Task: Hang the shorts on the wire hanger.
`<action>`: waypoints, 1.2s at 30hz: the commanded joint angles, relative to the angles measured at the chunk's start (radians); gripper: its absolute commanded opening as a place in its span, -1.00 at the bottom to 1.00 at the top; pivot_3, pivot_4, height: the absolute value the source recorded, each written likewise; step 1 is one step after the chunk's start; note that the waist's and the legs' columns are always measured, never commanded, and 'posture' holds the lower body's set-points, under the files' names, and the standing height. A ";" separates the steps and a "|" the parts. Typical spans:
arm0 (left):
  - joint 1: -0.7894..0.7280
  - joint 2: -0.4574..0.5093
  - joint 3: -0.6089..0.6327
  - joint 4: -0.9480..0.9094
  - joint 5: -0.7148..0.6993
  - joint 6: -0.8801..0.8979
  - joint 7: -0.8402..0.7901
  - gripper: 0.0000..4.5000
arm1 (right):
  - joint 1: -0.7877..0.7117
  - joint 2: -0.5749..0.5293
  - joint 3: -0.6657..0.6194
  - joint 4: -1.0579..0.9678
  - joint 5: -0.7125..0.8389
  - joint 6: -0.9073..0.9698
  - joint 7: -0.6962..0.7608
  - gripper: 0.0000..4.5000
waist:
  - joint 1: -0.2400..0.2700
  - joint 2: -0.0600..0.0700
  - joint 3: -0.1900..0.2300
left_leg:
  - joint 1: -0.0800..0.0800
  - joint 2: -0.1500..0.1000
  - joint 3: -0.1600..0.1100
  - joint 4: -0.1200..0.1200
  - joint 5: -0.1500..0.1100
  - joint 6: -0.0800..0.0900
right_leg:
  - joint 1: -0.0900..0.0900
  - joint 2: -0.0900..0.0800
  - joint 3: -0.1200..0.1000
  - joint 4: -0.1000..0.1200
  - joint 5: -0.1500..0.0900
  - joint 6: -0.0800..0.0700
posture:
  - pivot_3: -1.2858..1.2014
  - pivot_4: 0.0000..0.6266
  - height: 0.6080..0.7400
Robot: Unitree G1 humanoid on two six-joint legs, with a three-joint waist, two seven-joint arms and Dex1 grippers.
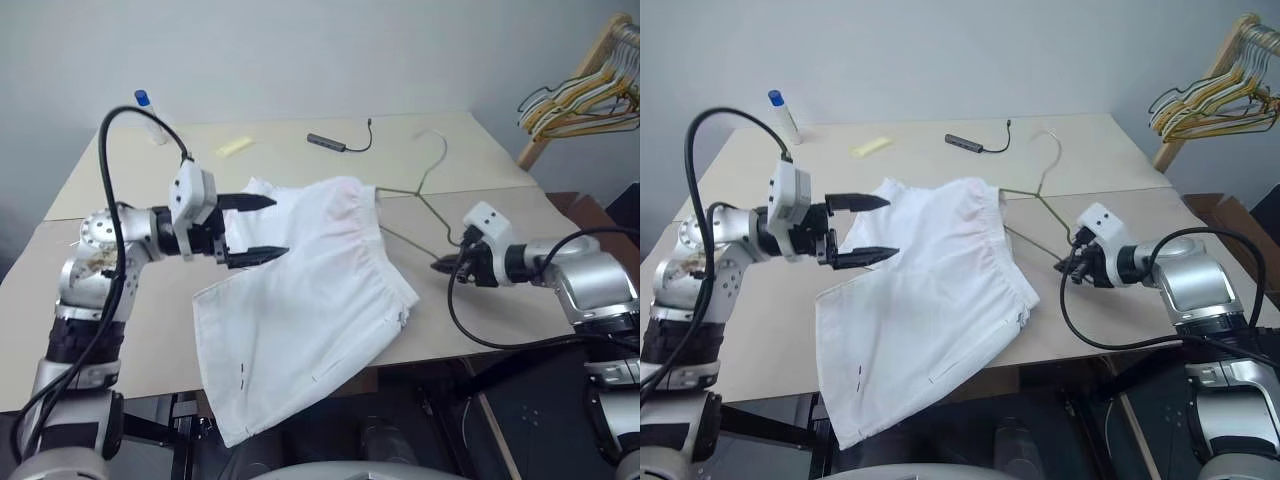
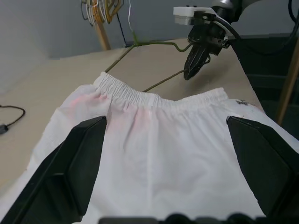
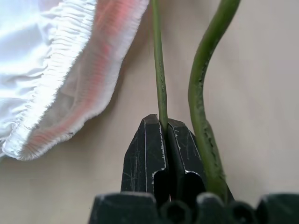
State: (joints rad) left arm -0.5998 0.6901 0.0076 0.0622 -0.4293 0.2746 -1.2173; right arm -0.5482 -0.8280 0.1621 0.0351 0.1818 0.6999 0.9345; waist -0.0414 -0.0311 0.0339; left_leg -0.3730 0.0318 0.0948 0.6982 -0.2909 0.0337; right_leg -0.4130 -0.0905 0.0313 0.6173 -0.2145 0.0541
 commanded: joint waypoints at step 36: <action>-0.323 -0.054 -0.186 0.675 0.393 -0.616 -0.199 -0.68 | -0.118 0.025 0.113 -0.368 -0.118 -0.061 0.091 -1.00 | -0.034 0.000 0.000 | -0.013 0.001 0.000 0.007 0.000 0.000 | -0.011 0.000 -0.002 0.007 0.000 0.000 | -0.04 -1.00 1.00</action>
State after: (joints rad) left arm -0.9021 0.6250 -0.2057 0.7447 -0.0207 -0.3481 -1.4241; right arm -0.6424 -0.8085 0.3243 -0.3126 0.0446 0.6322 1.0326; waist -0.0751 -0.0310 0.0338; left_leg -0.3858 0.0323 0.0946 0.7056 -0.2907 0.0338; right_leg -0.4239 -0.0910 0.0289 0.6240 -0.2145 0.0543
